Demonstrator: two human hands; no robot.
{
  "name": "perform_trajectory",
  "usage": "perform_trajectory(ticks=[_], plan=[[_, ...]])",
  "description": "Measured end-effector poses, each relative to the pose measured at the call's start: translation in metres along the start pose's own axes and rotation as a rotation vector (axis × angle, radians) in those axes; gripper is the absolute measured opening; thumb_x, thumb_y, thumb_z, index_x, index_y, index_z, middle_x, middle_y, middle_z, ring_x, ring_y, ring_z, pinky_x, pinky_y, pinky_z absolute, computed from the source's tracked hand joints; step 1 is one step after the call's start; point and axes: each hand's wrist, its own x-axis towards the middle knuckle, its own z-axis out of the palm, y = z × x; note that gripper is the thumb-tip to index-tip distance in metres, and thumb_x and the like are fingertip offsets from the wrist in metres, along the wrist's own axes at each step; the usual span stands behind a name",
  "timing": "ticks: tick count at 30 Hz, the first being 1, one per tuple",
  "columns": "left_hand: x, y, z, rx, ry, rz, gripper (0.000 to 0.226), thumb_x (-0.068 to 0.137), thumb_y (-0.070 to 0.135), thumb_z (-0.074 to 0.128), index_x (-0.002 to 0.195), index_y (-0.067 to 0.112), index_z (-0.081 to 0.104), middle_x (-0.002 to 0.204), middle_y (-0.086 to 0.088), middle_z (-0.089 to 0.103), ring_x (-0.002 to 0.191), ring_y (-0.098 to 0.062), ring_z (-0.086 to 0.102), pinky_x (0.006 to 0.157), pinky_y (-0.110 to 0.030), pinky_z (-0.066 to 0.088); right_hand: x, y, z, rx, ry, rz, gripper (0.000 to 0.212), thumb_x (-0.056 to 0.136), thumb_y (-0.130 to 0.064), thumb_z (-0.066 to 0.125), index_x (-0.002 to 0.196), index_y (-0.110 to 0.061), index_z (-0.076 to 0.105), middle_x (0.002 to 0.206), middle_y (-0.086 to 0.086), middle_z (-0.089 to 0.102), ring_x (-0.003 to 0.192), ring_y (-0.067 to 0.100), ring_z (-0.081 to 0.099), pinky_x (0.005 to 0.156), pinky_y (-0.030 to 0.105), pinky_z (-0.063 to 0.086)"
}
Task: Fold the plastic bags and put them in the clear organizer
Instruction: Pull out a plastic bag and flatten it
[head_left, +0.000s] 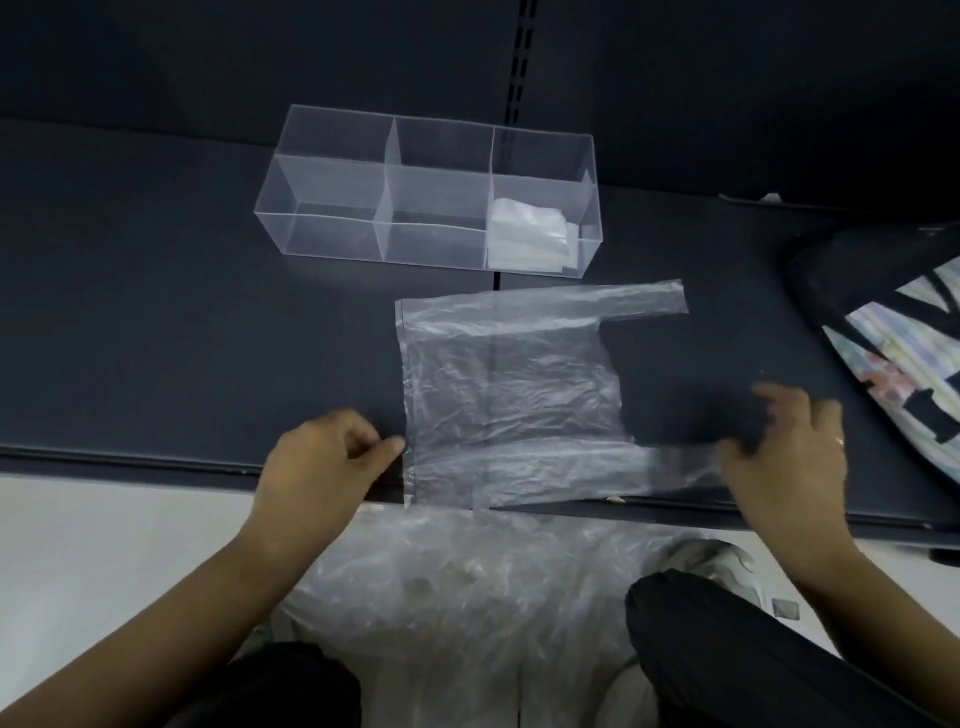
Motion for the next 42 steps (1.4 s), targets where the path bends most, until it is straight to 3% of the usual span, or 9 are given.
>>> perform_trajectory(ticks=[3, 5, 8, 13, 22, 25, 31, 37, 42], plan=[[0.004, 0.014, 0.005, 0.119, 0.279, 0.370, 0.010, 0.093, 0.017, 0.059, 0.095, 0.012, 0.067, 0.094, -0.001, 0.063, 0.083, -0.017, 0.058, 0.074, -0.021, 0.043, -0.010, -0.056, 0.016, 0.088, 0.002, -0.431, 0.050, 0.082, -0.003, 0.063, 0.131, -0.005, 0.052, 0.139, 0.019, 0.042, 0.129, 0.034, 0.039, 0.111, 0.043, 0.031], [0.010, 0.017, 0.019, 0.211, 0.179, 0.485, 0.034, 0.100, 0.019, 0.045, 0.126, 0.003, 0.058, 0.129, -0.016, 0.057, 0.120, -0.032, 0.052, 0.104, -0.035, 0.035, -0.025, -0.097, 0.040, 0.119, -0.232, -0.670, 0.051, 0.094, -0.017, 0.055, 0.143, -0.010, 0.040, 0.153, 0.010, 0.031, 0.142, 0.023, 0.025, 0.118, 0.032, 0.015], [0.014, 0.009, 0.035, 0.488, -0.010, 0.571, 0.069, 0.097, 0.048, 0.016, 0.147, 0.004, 0.028, 0.156, -0.012, 0.023, 0.146, -0.025, 0.017, 0.119, -0.041, 0.010, -0.038, -0.118, 0.080, -0.001, -0.433, -0.878, 0.058, 0.102, -0.033, 0.038, 0.152, -0.015, 0.016, 0.161, 0.002, 0.007, 0.148, 0.015, 0.003, 0.119, 0.027, -0.004], [0.022, -0.014, 0.040, 0.630, -0.012, 0.610, 0.083, 0.093, 0.064, 0.017, 0.148, 0.002, 0.025, 0.156, -0.013, 0.021, 0.146, -0.025, 0.017, 0.117, -0.048, 0.017, -0.012, -0.065, 0.091, -0.278, -0.270, -0.785, 0.072, 0.095, -0.059, 0.022, 0.153, -0.018, 0.014, 0.161, 0.004, 0.008, 0.149, 0.020, 0.003, 0.120, 0.040, 0.000], [0.010, -0.018, 0.035, 0.529, 0.063, 0.693, 0.077, 0.093, 0.060, 0.028, 0.146, 0.004, 0.032, 0.155, -0.013, 0.025, 0.145, -0.026, 0.021, 0.118, -0.046, 0.017, 0.022, 0.036, 0.038, -0.313, -0.055, -0.237, 0.070, 0.095, -0.050, 0.020, 0.151, -0.008, 0.023, 0.159, 0.015, 0.016, 0.147, 0.028, 0.010, 0.120, 0.047, 0.004], [-0.005, -0.034, 0.035, 0.446, 0.016, 0.975, 0.070, 0.094, 0.059, 0.040, 0.142, 0.008, 0.042, 0.152, -0.007, 0.035, 0.144, -0.021, 0.027, 0.118, -0.043, 0.019, 0.008, 0.011, 0.034, -0.073, -0.032, -0.401, 0.056, 0.098, -0.035, 0.046, 0.143, -0.002, 0.037, 0.154, 0.017, 0.026, 0.143, 0.033, 0.023, 0.117, 0.050, 0.017], [-0.008, -0.029, 0.032, 0.401, 0.085, 1.134, 0.031, 0.091, 0.022, 0.061, 0.119, 0.012, 0.068, 0.130, -0.005, 0.061, 0.122, -0.020, 0.057, 0.104, -0.040, 0.044, -0.056, -0.068, 0.055, 0.032, -0.623, -0.963, 0.086, 0.081, -0.071, 0.048, 0.150, -0.025, 0.024, 0.159, -0.009, 0.011, 0.144, 0.006, 0.008, 0.116, 0.025, 0.003], [-0.021, 0.003, 0.011, 0.091, -0.034, 0.867, 0.030, 0.090, 0.037, 0.054, 0.089, 0.018, 0.078, 0.092, 0.010, 0.075, 0.087, -0.006, 0.068, 0.078, -0.025, 0.051, -0.059, -0.068, 0.054, 0.064, -0.308, -0.901, 0.029, 0.073, -0.013, 0.079, 0.100, -0.010, 0.070, 0.113, 0.005, 0.067, 0.101, 0.026, 0.064, 0.091, 0.034, 0.047], [-0.012, 0.000, -0.030, -0.224, -0.235, 0.369, 0.014, 0.076, 0.050, 0.064, 0.077, 0.041, 0.075, 0.076, 0.028, 0.069, 0.072, 0.011, 0.064, 0.064, -0.002, 0.042, -0.025, -0.031, 0.005, 0.069, -0.421, -0.677, 0.008, 0.083, -0.016, 0.073, 0.080, -0.022, 0.069, 0.081, -0.014, 0.068, 0.075, 0.005, 0.064, 0.070, 0.017, 0.044]])
